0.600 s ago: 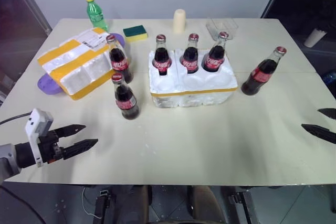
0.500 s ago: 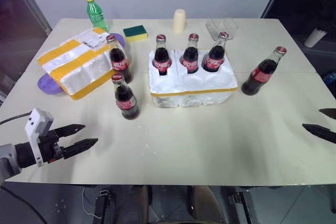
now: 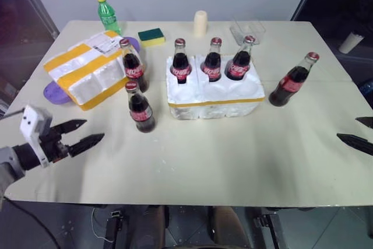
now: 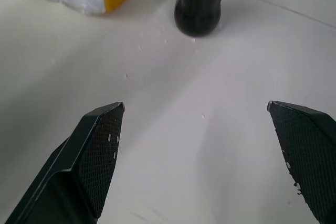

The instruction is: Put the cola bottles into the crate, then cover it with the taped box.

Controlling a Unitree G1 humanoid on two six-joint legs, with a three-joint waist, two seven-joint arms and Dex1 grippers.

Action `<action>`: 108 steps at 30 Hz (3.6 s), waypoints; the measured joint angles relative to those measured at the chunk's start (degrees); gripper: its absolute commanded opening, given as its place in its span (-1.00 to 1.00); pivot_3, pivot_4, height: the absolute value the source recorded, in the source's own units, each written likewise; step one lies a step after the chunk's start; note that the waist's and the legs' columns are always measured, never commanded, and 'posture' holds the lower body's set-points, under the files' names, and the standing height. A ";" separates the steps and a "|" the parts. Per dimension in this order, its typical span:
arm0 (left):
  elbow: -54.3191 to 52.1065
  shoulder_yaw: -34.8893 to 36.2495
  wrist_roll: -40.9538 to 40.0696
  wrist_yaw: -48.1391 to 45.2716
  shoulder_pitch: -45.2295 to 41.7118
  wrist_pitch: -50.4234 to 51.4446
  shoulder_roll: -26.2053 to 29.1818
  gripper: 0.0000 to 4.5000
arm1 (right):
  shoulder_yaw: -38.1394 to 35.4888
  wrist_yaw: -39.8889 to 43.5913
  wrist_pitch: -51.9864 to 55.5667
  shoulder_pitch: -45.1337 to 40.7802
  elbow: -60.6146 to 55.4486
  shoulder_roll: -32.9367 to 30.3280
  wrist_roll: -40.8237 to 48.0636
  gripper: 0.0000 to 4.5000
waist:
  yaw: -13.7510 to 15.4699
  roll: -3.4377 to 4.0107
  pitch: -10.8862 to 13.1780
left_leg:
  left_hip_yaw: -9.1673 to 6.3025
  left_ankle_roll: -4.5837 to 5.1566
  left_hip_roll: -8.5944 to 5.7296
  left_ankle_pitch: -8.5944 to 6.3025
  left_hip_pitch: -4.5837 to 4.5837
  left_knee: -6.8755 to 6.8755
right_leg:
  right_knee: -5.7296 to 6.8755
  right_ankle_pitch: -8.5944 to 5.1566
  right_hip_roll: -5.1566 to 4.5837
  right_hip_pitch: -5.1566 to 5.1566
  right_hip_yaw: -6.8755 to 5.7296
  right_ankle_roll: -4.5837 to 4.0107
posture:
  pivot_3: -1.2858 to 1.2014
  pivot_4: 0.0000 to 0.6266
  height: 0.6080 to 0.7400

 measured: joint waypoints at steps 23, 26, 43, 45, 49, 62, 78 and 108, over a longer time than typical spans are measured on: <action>8.63 -23.31 4.60 -6.25 -22.50 -4.31 -5.11 0.99 | 0.32 -4.24 27.02 -9.82 -34.76 -2.20 27.16 1.00 | 0.14 -0.07 0.00 | -0.02 0.03 0.02 0.00 -0.04 0.17 | 0.06 0.03 0.07 0.06 -0.02 0.03 | 0.03 -0.52 0.98; 11.52 -25.72 7.05 -7.25 -24.28 -6.51 -5.85 0.99 | 0.47 -6.14 27.64 -10.11 -35.80 -1.78 28.39 1.00 | 0.16 -0.07 0.00 | -0.02 0.03 0.02 0.00 -0.05 0.17 | 0.05 0.03 0.07 0.06 -0.02 0.03 | 0.03 -0.52 0.98; 16.58 -27.67 7.68 -10.06 -27.35 -4.25 -6.61 0.23 | -0.28 -13.87 29.74 -9.03 -37.98 0.28 33.62 1.00 | 0.13 -0.11 0.02 | -0.04 0.03 0.02 0.00 -0.08 0.21 | 0.09 0.04 0.07 0.05 -0.02 0.07 | 0.03 -0.52 0.98; 14.47 -27.66 3.89 -12.62 -27.65 1.26 -4.11 0.23 | -0.29 -14.22 29.75 -8.68 -38.11 0.38 33.76 1.00 | 0.09 -0.21 0.09 | -0.06 0.03 0.02 0.00 -0.14 0.21 | 0.14 0.04 0.08 -0.03 -0.03 0.08 | 0.03 -0.52 0.98; 10.08 -26.70 -4.86 -17.85 -34.47 11.57 0.09 0.23 | -0.54 -14.67 29.74 -7.41 -38.08 0.49 33.65 1.00 | 0.25 -0.23 0.11 | -0.12 0.03 0.02 0.01 -0.23 0.32 | 0.20 0.06 0.10 -0.06 -0.05 0.15 | 0.03 -0.52 0.98; 28.26 -34.25 4.91 -4.85 -62.75 -0.21 -27.49 0.23 | -2.62 -20.46 29.69 -5.43 -41.06 3.77 35.09 1.00 | 1.31 -0.25 0.10 | -0.27 0.16 -0.09 -0.06 -0.54 0.80 | 0.09 0.23 0.12 0.01 -0.12 0.44 | 0.03 -0.52 0.98; 47.80 -44.07 25.67 -6.61 -64.09 -20.61 -36.91 0.23 | -6.51 -25.46 29.38 0.03 -43.25 5.46 36.66 1.00 | 1.37 -0.23 0.11 | -0.28 0.23 -0.09 -0.09 -0.93 0.94 | 0.47 0.23 0.13 -0.48 -0.11 0.50 | 0.03 -0.52 0.98; -0.17 -18.66 23.61 30.59 -36.15 10.50 -22.01 0.99 | 11.55 -26.32 21.31 -13.90 -37.52 5.74 23.31 1.00 | 0.73 -0.16 0.09 | -0.45 0.19 -0.11 -0.06 -0.58 1.10 | 0.88 0.19 0.15 -0.19 -0.14 0.52 | 0.03 -0.52 0.98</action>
